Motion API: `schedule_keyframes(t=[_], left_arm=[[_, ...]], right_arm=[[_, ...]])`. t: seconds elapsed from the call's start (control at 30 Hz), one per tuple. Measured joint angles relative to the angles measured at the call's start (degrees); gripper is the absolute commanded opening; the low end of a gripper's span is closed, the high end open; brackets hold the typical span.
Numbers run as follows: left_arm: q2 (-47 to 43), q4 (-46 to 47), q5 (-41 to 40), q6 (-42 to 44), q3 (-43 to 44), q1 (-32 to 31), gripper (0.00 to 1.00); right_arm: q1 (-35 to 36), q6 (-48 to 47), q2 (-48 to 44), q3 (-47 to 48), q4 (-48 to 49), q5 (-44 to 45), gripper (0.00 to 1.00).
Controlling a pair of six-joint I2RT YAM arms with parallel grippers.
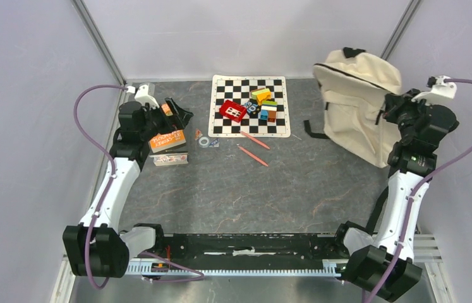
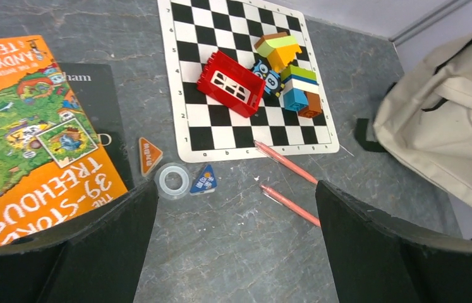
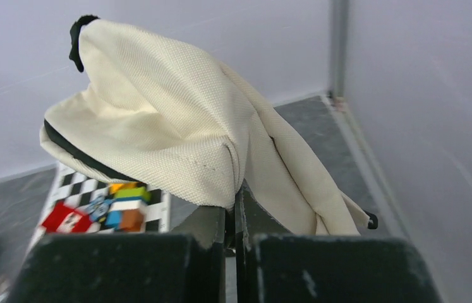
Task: Pack the student bag
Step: Pick up the student bag at the center of the board.
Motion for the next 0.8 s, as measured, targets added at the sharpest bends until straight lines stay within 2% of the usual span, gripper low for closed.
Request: schedule_keyframes(t=[0.27, 0.53, 0.8], left_arm=[[2.29, 4.28, 9.49, -0.31, 0.09, -2.05, 1.00], [1.36, 7.30, 15.26, 0.46, 0.02, -14.58, 1.00], [-7.74, 9.01, 14.08, 5.81, -2.80, -26.45, 1.00]], right_arm=[[10.93, 2.73, 0.07, 4.79, -1.55, -6.05, 0.00], [15.96, 5.31, 0.07, 10.12, -0.94, -10.56, 0.00], [16.65, 5.75, -0.92, 11.19, -1.73, -13.38, 0.00]])
